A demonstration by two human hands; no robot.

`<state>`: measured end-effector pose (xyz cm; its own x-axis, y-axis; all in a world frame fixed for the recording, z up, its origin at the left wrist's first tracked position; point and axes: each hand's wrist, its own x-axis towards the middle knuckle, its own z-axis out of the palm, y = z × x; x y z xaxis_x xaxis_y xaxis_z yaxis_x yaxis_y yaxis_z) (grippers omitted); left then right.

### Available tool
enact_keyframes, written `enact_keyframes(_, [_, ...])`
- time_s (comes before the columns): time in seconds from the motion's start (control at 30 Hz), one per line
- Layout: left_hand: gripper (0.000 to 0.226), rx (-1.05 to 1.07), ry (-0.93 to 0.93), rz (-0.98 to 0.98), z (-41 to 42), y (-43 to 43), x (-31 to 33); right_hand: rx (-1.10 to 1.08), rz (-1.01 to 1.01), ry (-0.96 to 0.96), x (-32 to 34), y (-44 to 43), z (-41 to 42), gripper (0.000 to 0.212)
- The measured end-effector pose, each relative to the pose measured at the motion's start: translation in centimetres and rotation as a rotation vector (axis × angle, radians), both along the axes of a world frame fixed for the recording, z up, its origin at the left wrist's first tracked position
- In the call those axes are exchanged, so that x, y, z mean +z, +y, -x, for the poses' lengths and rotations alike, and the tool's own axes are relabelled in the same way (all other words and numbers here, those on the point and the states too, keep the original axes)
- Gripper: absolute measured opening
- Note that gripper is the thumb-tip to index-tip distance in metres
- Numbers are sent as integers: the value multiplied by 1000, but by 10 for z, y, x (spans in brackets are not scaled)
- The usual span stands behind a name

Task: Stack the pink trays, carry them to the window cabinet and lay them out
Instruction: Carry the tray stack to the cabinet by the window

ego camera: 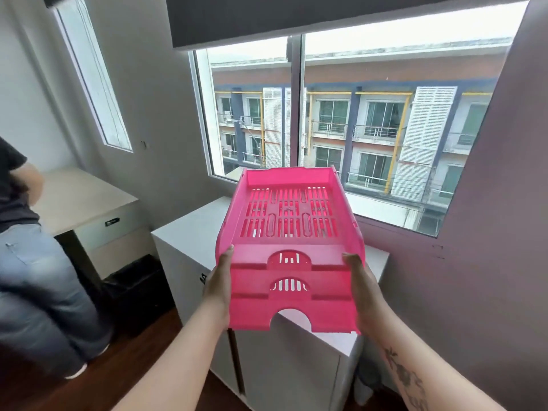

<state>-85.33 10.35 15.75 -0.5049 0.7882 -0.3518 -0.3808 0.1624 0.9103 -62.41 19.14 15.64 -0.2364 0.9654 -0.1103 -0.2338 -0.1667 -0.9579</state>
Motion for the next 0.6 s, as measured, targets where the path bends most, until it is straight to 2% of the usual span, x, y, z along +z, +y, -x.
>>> enact_keyframes(0.1, [79, -51, 6, 53, 40, 35, -19, -51, 42, -34, -21, 26, 39, 29])
enact_keyframes(0.23, [77, -157, 5, 114, 96, 87, -41, -155, 133, -94, -49, 66, 94, 41])
enact_keyframes(0.37, [86, -226, 30, 158, 142, 130, -55, -233, 180, -100, -64, 96, 135, 40])
enact_keyframes(0.43, [88, -264, 50, 177, 158, 145, -61, -254, 188, -122, -70, 101, 148, 47])
enact_keyframes(0.6, [66, -311, 85, 136, 177, 158, -70, -252, 121, -223, -77, 104, 165, 71])
